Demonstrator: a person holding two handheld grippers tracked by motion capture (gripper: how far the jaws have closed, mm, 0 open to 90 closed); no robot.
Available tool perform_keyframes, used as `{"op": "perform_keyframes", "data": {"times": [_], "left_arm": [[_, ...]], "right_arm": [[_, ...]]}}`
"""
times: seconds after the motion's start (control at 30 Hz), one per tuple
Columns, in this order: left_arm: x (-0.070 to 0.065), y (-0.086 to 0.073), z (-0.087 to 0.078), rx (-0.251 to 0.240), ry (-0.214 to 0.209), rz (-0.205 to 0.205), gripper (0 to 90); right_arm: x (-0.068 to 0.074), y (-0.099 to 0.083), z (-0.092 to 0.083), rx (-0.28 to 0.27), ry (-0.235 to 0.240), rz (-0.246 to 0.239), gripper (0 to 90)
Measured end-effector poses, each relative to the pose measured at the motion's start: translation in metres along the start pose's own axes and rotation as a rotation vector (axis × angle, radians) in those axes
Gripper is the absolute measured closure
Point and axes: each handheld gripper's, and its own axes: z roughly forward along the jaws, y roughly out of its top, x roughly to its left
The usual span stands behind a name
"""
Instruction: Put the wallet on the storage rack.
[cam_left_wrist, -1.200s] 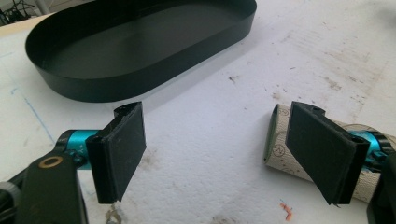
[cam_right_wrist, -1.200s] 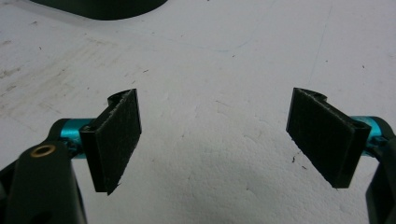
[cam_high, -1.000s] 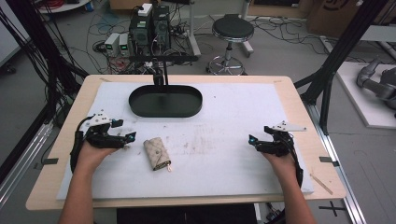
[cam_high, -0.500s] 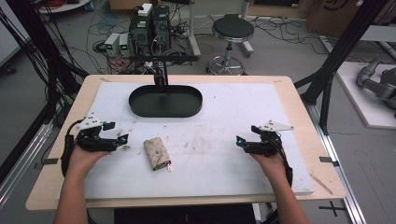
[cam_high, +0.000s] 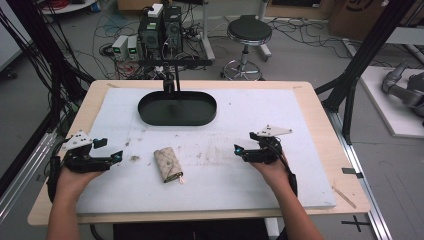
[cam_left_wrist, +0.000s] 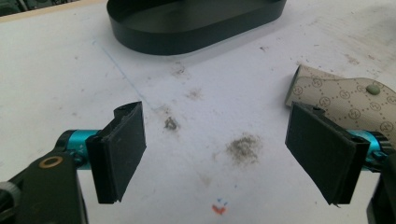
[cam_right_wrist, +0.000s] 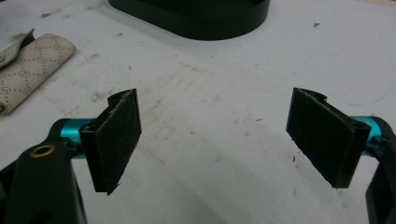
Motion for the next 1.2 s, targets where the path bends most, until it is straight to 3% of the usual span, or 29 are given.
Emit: {"op": "perform_keyframes", "data": {"times": [0.4, 0.63, 0.7, 0.87, 1.2], "left_arm": [[-0.005, -0.012, -0.017, -0.005, 0.013, -0.022, 20.2], [-0.016, -0.019, -0.029, -0.005, 0.017, -0.017, 20.2], [-0.018, -0.021, -0.033, -0.008, 0.021, -0.018, 20.2], [-0.021, -0.027, -0.044, -0.010, 0.037, -0.024, 20.2], [-0.018, -0.028, -0.046, -0.014, 0.038, -0.032, 20.2]], "right_arm": [[0.035, 0.015, 0.019, 0.013, 0.035, -0.027, 18.4], [0.073, 0.023, 0.030, 0.028, 0.073, -0.048, 18.4], [0.076, 0.023, 0.031, 0.031, 0.078, -0.042, 18.4], [0.103, 0.024, 0.045, 0.048, 0.103, -0.032, 18.4], [0.134, 0.030, 0.068, 0.072, 0.142, -0.042, 18.4]]}}
